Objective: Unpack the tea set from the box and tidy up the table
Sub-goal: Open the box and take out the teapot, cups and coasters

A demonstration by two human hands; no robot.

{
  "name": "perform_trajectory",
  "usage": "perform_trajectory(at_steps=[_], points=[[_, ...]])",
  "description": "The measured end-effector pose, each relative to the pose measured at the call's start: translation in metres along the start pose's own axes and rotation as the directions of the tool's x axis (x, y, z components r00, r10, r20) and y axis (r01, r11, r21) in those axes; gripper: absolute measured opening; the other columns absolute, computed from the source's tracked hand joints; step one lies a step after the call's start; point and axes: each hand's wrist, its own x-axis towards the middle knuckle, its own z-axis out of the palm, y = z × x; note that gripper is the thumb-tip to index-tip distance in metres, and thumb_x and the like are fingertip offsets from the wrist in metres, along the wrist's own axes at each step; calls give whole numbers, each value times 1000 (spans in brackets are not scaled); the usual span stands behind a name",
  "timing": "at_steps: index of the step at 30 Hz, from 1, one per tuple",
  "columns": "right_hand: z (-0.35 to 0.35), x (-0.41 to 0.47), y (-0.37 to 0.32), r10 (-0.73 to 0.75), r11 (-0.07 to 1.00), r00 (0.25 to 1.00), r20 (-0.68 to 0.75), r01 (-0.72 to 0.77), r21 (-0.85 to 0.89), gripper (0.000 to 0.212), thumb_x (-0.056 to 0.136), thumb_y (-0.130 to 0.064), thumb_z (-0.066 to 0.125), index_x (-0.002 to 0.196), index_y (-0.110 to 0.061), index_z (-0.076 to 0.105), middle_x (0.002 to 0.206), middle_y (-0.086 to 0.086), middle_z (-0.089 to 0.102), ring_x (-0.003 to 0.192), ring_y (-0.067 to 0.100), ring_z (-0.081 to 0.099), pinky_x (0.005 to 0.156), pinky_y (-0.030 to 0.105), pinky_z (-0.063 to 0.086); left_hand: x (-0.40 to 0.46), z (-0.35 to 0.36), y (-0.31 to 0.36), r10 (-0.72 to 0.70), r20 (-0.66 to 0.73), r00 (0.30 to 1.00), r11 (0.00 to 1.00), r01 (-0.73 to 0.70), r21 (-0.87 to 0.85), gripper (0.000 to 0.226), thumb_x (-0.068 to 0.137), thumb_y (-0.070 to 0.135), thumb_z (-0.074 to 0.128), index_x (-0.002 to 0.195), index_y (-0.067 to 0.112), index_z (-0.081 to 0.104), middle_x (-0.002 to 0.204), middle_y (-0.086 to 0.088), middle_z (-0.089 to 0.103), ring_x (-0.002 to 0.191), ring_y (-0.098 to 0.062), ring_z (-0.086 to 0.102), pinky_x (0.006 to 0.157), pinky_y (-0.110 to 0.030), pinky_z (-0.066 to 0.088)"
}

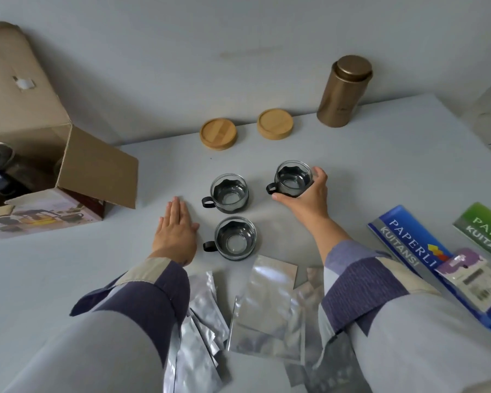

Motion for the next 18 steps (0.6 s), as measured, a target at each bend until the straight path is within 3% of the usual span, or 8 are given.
perform_trajectory(at_steps=[4, 7, 11, 14, 18], points=[[-21, -3, -9, 131, 990, 984, 122, -122, -74, 104, 64, -13, 78, 146, -15, 14, 142, 8, 37, 132, 27, 39, 108, 38, 39, -2, -4, 1, 10, 16, 1000, 1000, -10, -4, 60, 103, 29, 18, 148, 5, -13, 156, -9, -22, 145, -22, -17, 119, -37, 0], [-40, -8, -26, 218, 949, 958, 187, -164, -270, 99, 72, -9, 72, 148, -13, 8, 148, 11, 28, 137, 29, 30, 109, 36, 36, -4, -12, 1, 28, 38, 999, 999, -27, -29, 63, 103, 29, 23, 149, 3, -11, 157, -10, -19, 146, -23, -14, 120, -38, 2], [-51, -18, -64, 198, 862, 969, 144, -102, -496, 83, 78, -15, 68, 145, -9, 20, 144, 17, 31, 135, 33, 28, 109, 32, 30, -13, -33, -6, 74, 20, 997, 997, -73, -18, 71, 99, 26, 40, 150, 5, -5, 159, -9, -8, 147, -22, -3, 120, -37, 7], [-38, -30, -101, 149, 847, 978, 145, -50, -530, 69, 83, -17, 60, 143, -13, 26, 142, 17, 32, 134, 34, 26, 108, 34, 31, -21, -60, -15, 137, -98, 986, 990, -138, -10, 66, 98, 19, 41, 151, 8, 5, 160, -5, 3, 147, -22, 8, 118, -35, 14], [7, -55, -156, 26, 823, 965, 259, 126, -554, 59, 87, -19, 52, 142, -14, 32, 141, 17, 34, 133, 35, 28, 108, 36, 31, -28, -108, -45, 191, -339, 921, 976, -215, -34, 57, 95, 9, 39, 149, 15, 24, 158, 0, 18, 144, -20, 19, 116, -34, 17]])
